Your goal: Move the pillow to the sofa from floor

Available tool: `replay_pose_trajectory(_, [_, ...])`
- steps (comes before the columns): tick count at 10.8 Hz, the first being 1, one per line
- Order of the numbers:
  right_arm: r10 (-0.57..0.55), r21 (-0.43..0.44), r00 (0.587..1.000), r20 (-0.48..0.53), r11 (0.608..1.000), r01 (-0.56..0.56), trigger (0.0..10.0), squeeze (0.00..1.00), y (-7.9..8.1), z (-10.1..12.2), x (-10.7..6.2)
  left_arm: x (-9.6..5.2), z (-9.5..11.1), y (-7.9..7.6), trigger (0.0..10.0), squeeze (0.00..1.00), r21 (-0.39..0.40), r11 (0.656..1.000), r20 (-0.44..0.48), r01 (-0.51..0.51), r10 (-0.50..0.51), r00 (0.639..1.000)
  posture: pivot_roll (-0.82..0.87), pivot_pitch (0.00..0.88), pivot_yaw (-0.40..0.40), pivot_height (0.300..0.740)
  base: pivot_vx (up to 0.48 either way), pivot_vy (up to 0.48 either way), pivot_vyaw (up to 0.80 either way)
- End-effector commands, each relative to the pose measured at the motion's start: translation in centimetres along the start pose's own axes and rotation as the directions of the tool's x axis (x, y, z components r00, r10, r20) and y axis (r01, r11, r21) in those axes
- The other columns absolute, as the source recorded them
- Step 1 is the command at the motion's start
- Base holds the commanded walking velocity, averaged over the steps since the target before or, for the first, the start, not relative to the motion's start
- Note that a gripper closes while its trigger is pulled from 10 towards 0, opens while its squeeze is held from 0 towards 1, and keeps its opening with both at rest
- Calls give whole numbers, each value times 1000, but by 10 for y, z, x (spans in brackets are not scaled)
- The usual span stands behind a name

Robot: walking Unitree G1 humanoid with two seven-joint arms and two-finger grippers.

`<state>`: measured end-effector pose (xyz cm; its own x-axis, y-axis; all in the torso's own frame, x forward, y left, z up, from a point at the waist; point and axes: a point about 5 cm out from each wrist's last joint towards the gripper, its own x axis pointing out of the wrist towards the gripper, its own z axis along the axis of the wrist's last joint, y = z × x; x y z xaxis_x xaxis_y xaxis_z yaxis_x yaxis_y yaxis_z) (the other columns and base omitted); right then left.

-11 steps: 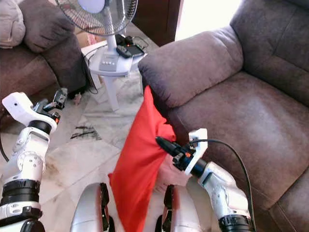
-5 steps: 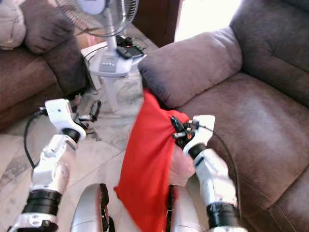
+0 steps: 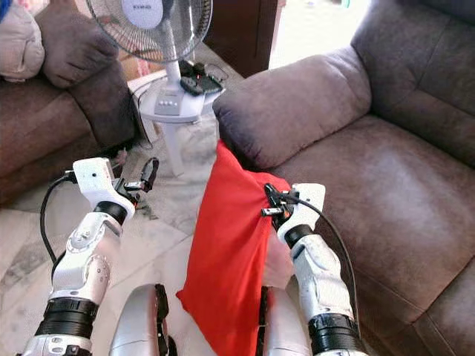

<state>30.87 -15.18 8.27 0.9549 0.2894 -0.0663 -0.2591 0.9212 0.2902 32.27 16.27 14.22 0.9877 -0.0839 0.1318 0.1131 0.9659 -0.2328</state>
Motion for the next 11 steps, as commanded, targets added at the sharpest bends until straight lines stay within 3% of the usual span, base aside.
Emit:
replay_pose_trajectory(1, [-4, -27, 997, 77, 1000, 7, 10000, 0, 1, 16, 5, -2, 1, -2, 10000, 0, 7, 1000, 12, 7, -7, 1000, 47, 34, -33, 584, 0, 0, 0])
replay_pose_trajectory(3, [-18, -30, 996, 82, 999, 21, 10000, 0, 2, 14, 6, -2, 2, -3, 10000, 0, 37, 999, 14, 12, -13, 1000, 49, 36, -33, 593, 0, 0, 0])
replay_pose_trajectory(11, [-3, -42, 998, 58, 999, 6, 10000, 0, 5, 6, 7, 0, 4, -4, 10000, 0, 40, 999, 19, 10, -11, 1000, 53, 62, -34, 740, 0, 0, 0])
